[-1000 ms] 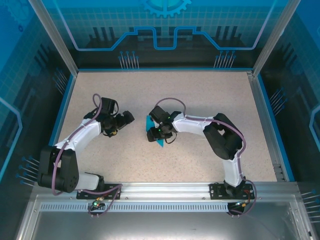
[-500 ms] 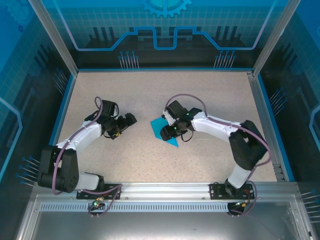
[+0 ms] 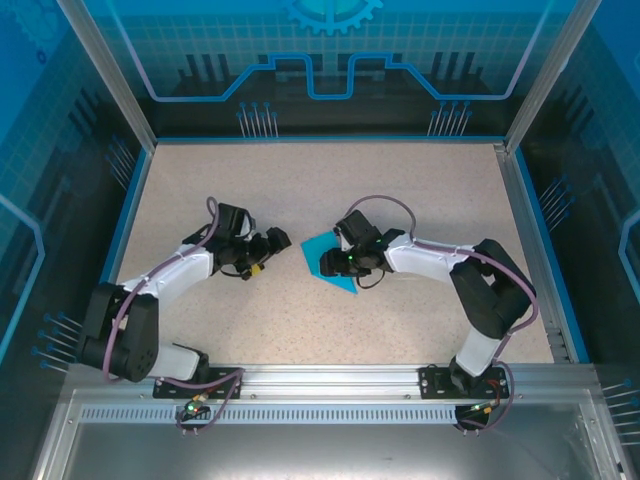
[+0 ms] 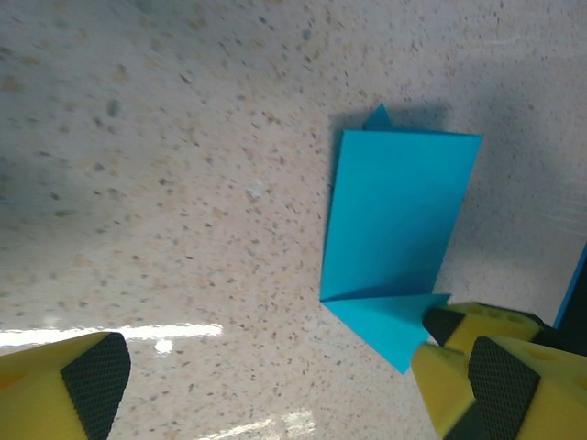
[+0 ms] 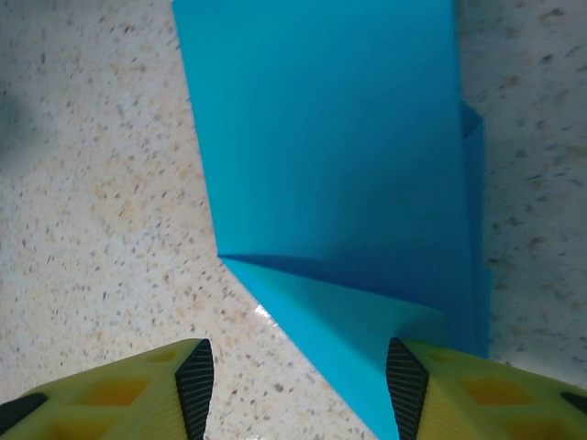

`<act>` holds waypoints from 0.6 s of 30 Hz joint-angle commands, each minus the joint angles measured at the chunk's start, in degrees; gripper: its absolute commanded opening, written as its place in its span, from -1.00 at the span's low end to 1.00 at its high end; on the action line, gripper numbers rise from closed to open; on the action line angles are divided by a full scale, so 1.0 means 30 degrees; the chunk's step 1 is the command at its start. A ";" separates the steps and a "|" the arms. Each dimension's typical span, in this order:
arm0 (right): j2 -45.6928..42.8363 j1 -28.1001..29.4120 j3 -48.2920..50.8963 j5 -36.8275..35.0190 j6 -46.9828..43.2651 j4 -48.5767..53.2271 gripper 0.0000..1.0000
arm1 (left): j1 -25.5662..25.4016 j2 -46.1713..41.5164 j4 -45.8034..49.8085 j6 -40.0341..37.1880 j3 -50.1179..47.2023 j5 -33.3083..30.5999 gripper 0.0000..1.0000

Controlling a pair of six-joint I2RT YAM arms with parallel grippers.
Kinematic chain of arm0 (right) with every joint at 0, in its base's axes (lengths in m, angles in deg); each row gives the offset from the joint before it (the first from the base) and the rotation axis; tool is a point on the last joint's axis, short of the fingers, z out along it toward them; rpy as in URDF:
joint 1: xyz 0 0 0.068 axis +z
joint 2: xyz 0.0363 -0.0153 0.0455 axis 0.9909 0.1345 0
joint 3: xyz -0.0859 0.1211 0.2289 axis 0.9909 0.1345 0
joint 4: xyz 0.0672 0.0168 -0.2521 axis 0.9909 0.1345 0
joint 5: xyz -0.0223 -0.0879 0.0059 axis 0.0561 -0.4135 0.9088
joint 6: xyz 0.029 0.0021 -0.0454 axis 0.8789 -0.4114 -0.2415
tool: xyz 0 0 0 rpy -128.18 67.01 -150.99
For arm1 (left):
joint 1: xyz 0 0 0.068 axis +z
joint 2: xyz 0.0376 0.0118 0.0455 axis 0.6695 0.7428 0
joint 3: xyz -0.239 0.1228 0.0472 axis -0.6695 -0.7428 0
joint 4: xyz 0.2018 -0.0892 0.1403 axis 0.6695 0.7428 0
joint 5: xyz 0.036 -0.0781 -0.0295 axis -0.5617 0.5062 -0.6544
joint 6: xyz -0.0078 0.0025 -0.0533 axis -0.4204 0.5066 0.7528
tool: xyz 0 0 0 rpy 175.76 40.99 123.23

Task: Fold a paper plane with a square sheet of paper (pick it up from the middle)
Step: Fold the wing for the fifth time at the center of the table.

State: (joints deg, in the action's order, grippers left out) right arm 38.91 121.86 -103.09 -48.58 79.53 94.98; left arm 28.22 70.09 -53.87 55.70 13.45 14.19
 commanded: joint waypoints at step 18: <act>0.1761 -0.2067 0.2333 0.2499 0.3153 -0.3433 0.04 | -0.3139 0.3908 -0.3425 0.2757 0.0839 0.3810 0.51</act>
State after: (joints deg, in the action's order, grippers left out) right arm 41.90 117.06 -98.09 -42.87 86.70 85.25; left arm 20.68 79.90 -62.65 61.93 13.71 22.52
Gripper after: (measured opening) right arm 0.518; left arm 0.762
